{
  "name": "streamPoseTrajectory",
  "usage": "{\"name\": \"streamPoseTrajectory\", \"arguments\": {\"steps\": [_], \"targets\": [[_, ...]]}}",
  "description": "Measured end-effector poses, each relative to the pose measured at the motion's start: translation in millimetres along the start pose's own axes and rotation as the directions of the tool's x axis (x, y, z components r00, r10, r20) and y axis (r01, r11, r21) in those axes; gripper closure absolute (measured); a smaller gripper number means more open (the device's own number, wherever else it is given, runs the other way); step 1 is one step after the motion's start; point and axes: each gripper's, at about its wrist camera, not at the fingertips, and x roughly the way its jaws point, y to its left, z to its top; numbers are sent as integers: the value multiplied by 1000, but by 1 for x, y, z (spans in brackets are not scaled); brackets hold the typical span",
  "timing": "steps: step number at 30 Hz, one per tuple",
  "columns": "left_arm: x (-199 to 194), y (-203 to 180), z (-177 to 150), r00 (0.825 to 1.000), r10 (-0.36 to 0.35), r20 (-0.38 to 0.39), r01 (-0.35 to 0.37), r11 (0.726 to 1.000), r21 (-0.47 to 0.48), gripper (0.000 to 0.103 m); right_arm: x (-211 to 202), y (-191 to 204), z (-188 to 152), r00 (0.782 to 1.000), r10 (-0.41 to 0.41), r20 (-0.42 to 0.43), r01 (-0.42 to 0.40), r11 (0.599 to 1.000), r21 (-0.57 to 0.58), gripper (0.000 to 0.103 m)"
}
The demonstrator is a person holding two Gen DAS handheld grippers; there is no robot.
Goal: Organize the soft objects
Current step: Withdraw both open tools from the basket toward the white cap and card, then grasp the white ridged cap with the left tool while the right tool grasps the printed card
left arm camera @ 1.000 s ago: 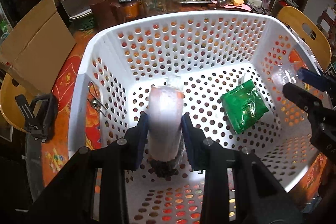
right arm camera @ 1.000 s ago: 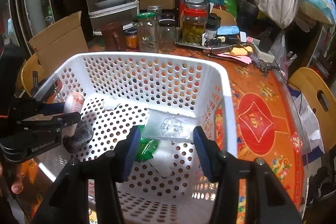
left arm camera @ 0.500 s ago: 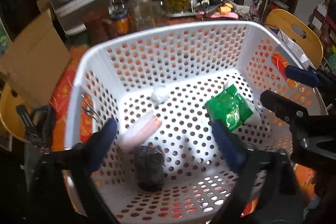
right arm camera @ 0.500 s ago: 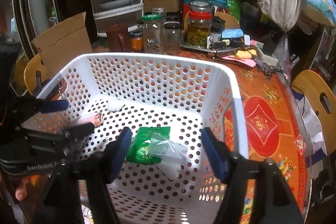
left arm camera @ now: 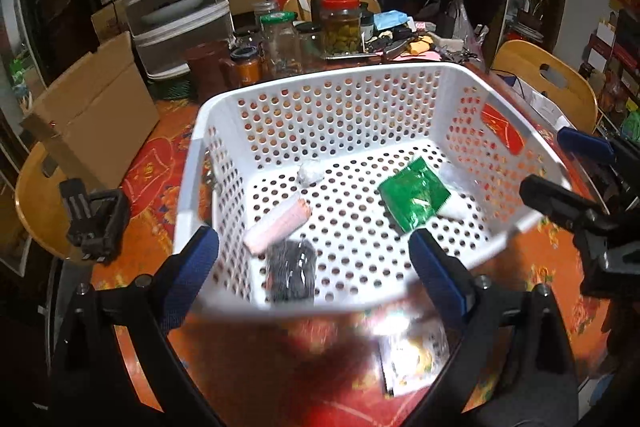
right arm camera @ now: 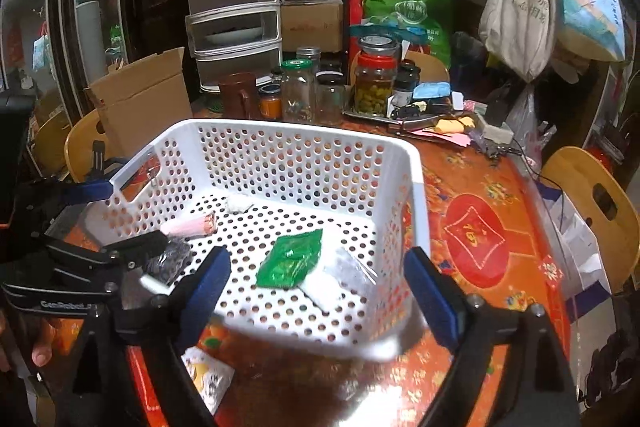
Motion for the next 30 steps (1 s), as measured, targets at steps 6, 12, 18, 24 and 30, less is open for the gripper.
{"name": "streamPoseTrajectory", "arguments": {"steps": [6,12,18,24,30], "targets": [[-40,-5,-32,999,-4,49,4,1000,12,2,-28,1,-18,1000,-4,27,4,1000,4,6],[-69,-9,-72,996,-34,81,35,999,-2,1,-50,8,-41,999,14,49,-14,1000,4,3],[-85,-22,-127,994,-53,96,54,998,-12,1,-61,18,-72,999,24,40,-25,1000,13,1],[-83,-39,-185,993,-89,79,92,995,-30,0,-63,18,-125,999,31,12,-31,998,55,1],[-69,-57,-212,989,-133,64,135,990,-29,0,-67,4,-175,996,85,20,-87,983,160,1]]}}
